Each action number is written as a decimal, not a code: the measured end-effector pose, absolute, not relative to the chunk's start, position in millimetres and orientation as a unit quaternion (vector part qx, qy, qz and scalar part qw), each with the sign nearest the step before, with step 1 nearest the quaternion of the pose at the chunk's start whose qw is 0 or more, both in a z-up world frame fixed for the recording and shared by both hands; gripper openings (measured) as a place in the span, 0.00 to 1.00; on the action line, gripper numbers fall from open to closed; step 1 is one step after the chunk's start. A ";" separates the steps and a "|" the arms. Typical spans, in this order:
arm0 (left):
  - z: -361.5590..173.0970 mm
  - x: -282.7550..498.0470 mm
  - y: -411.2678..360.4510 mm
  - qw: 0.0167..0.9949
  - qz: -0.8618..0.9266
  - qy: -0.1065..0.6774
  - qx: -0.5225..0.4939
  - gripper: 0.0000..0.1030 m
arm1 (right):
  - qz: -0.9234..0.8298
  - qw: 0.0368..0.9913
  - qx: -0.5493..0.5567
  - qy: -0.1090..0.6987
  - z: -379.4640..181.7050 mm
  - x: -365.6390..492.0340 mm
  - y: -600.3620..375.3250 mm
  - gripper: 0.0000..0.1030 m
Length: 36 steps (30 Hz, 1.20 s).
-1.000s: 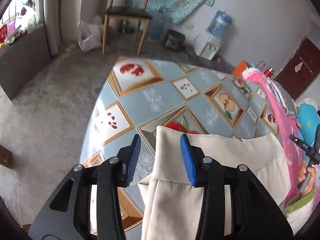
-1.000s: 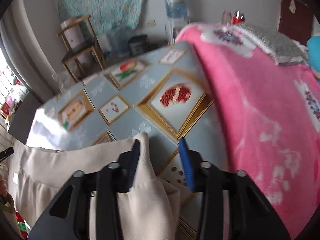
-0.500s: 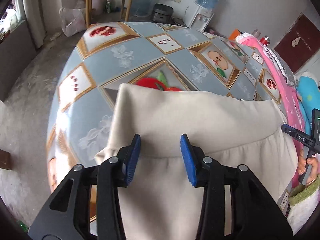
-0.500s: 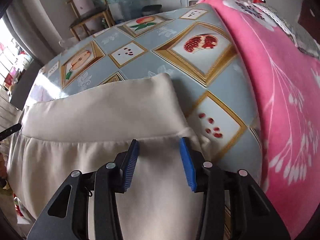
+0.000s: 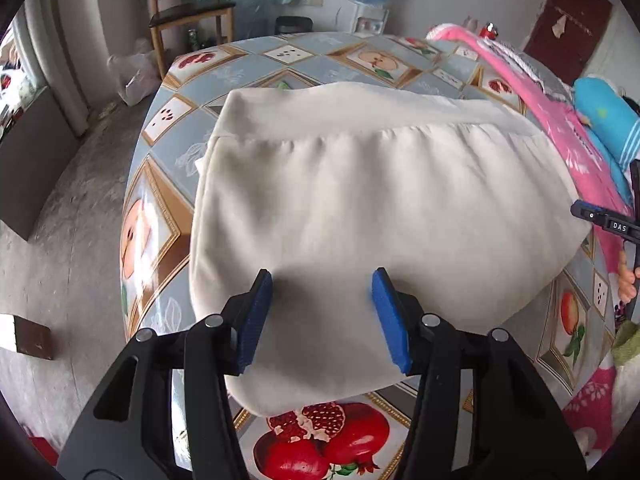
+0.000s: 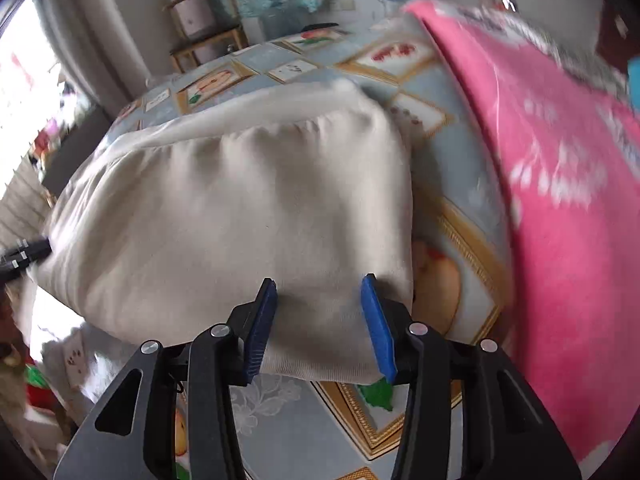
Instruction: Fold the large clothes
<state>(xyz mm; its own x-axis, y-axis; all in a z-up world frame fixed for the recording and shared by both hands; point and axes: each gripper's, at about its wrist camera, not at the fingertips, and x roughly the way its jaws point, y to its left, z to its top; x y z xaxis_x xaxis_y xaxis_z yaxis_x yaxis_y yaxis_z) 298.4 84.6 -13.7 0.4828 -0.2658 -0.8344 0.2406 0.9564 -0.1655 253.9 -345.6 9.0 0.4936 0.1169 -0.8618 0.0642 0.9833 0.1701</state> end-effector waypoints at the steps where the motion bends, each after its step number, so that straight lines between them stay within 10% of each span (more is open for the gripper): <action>1: -9.4 294.5 86.1 0.868 -0.141 0.476 -0.009 0.49 | 0.006 0.862 0.089 0.500 16.2 253.3 -342.1 0.42; 10: 5.9 271.8 58.6 0.875 -0.155 0.458 -0.010 0.52 | 0.061 0.892 0.030 0.448 61.3 230.8 -241.1 0.65; 16: -11.9 265.1 51.0 0.883 -0.119 0.454 0.011 0.65 | 0.043 0.871 -0.028 0.489 8.6 228.9 -209.8 0.65; 36: 0.2 254.8 51.6 0.896 -0.077 0.438 0.014 0.66 | 0.067 0.879 -0.049 0.470 15.6 230.6 -125.2 0.66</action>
<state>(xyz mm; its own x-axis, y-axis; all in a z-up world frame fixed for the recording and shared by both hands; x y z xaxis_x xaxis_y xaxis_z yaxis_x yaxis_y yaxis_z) 254.9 51.6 0.2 0.6052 -0.1248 -0.7863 0.1500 0.9878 -0.0413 230.6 -125.2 15.6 0.5501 0.0715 -0.8320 -0.1631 0.9863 -0.0231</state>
